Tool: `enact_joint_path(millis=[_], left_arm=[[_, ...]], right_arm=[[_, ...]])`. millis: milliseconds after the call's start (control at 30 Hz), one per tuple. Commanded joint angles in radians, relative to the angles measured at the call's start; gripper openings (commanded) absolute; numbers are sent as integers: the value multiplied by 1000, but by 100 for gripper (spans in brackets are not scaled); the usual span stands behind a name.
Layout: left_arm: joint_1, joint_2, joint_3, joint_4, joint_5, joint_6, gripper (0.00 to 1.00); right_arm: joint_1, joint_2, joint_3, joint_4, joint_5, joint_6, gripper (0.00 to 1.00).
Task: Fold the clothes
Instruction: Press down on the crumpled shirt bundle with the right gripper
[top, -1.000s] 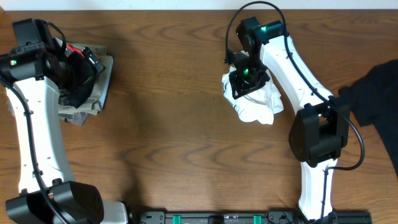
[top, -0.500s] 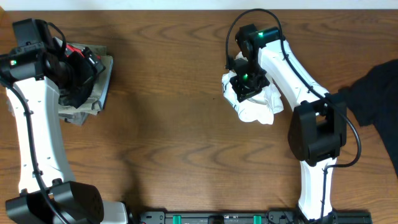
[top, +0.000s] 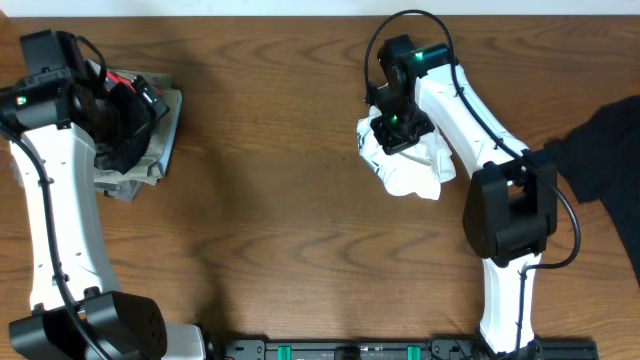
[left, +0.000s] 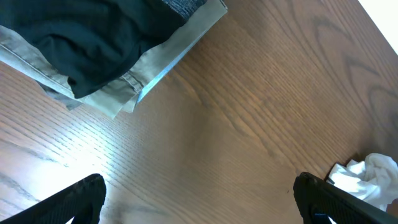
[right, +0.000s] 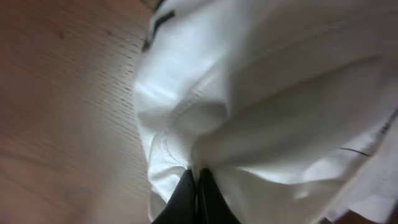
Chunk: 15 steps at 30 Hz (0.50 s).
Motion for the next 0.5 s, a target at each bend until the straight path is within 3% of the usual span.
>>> enact_joint_path(millis=[0, 267, 467], left_arm=[[3, 6, -5, -6, -10, 17, 98], [3, 6, -5, -6, -10, 17, 98], [3, 6, -5, -6, -10, 17, 98]], right_arm=[[2, 4, 50, -11, 96, 33, 1], [0, 4, 70, -59, 294, 86, 1], [-1, 4, 70, -77, 314, 97, 3]])
